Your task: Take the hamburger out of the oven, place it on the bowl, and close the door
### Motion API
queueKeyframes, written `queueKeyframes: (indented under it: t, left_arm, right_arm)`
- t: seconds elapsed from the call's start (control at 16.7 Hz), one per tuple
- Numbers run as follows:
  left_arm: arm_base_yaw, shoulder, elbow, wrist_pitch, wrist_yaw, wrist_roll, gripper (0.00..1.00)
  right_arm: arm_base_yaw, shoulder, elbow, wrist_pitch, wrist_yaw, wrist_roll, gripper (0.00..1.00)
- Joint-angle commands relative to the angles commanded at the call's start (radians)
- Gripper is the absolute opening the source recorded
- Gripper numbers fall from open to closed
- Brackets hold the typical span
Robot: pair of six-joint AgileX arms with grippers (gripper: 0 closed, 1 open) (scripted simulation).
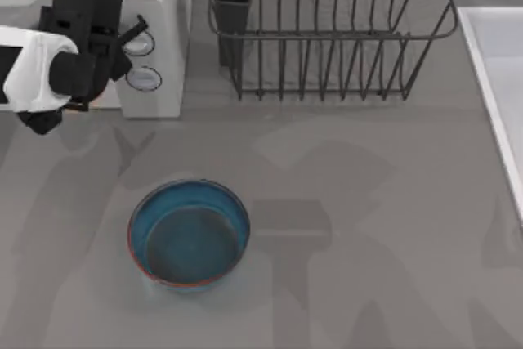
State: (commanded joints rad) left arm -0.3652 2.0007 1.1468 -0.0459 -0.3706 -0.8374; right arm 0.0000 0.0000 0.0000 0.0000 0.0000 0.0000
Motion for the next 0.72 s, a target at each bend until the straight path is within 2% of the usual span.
queueKeyframes:
  t: [0.36, 0.54, 0.72]
  left_arm:
    - [-0.337, 0.111, 0.187, -0.634, -0.341, -0.640, 0.00]
    - [-0.474, 0.189, 0.245, -0.919, -0.472, -0.922, 0.00]
    - [-0.579, 0.258, 0.281, -1.149, -0.569, -1.146, 0.00]
  right_arm:
    - [0.000, 0.000, 0.000, 0.000, 0.000, 0.000, 1.00]
    - [0.000, 0.000, 0.000, 0.000, 0.000, 0.000, 1.00]
    - [0.000, 0.000, 0.000, 0.000, 0.000, 0.000, 1.00]
